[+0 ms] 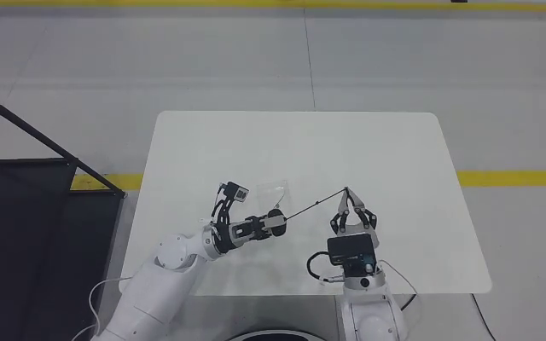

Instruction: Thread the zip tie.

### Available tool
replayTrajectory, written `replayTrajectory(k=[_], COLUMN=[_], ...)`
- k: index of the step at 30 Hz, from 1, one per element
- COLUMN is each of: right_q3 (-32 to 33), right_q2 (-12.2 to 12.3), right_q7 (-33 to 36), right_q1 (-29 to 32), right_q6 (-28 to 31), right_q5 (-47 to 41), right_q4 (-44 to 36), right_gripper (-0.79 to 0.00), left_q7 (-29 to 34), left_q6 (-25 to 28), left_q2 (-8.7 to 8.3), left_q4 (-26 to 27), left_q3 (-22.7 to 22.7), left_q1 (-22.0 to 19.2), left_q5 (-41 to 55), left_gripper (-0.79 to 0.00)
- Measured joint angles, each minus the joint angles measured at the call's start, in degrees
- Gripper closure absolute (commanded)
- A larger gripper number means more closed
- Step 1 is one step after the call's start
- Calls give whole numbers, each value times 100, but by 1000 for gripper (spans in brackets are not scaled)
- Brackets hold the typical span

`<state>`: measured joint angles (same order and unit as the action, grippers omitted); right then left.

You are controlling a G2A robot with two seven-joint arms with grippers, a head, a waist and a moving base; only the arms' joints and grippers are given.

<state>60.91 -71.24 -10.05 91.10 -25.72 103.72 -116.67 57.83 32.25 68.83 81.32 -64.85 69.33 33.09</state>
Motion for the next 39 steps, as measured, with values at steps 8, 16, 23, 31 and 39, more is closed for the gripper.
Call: replayTrajectory(k=[8, 16, 23, 31, 39], right_q3=[-5, -119, -405, -555, -562], right_q2=[-7, -30, -98, -159, -158], right_q7=[484, 1517, 2950, 3879, 3861], right_q1=[-76, -222, -535, -706, -700], right_q6=[659, 1309, 2439, 3128, 3142], right_q5=[510, 1374, 1783, 1534, 1530], right_q4=[127, 220, 272, 208, 217], right_gripper=[0, 0, 0, 0, 0], left_q7=[-124, -512, -937, -1407, -1416], left_q6=[84, 332, 731, 876, 868], left_q2=[1, -65, -158, -225, -225], left_q4=[22, 191, 433, 611, 615], left_q3=[-41, -463, -1047, -1497, -1496], left_q1=[10, 236, 670, 1011, 1013], left_q5=[-14, -134, -392, -981, -985], left_gripper=[-785, -785, -785, -785, -785])
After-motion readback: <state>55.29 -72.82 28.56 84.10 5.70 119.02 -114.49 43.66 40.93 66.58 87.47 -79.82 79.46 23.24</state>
